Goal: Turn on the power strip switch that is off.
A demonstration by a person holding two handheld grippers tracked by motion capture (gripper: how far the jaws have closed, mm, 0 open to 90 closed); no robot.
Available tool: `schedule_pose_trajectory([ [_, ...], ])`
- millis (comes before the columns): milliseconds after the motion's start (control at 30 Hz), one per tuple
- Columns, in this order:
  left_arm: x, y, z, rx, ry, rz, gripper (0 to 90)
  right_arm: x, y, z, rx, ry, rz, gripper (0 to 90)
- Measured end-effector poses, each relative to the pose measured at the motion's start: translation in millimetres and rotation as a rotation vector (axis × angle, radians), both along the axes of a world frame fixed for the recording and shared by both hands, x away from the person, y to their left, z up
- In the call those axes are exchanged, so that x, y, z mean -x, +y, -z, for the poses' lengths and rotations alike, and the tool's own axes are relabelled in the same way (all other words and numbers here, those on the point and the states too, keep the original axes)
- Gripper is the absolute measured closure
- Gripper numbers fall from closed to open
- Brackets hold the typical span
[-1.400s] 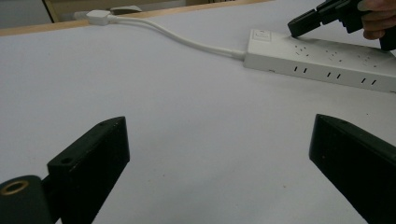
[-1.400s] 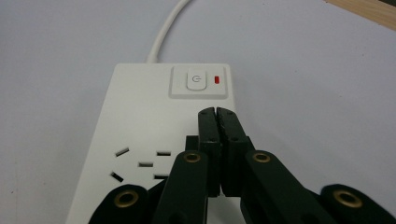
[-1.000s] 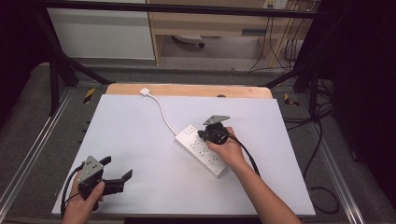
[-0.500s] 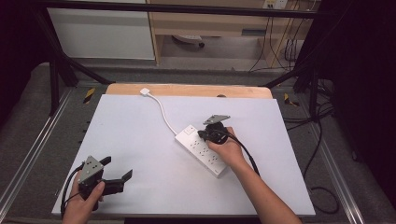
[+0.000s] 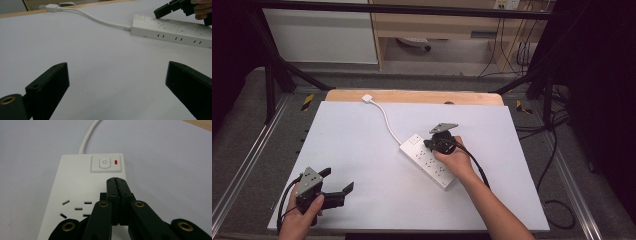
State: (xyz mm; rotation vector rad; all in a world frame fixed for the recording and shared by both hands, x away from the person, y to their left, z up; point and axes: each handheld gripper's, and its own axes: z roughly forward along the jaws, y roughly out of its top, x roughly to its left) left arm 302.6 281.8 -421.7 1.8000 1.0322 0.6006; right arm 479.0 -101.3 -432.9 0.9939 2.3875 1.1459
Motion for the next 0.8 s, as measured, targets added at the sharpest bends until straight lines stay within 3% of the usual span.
schedule_pose_trajectory([
  [800,0.0,0.6,0.0,0.002,-0.003,-0.002,5.2,-0.4,2.2,1.5,0.005,-0.001,0.002,90.0],
])
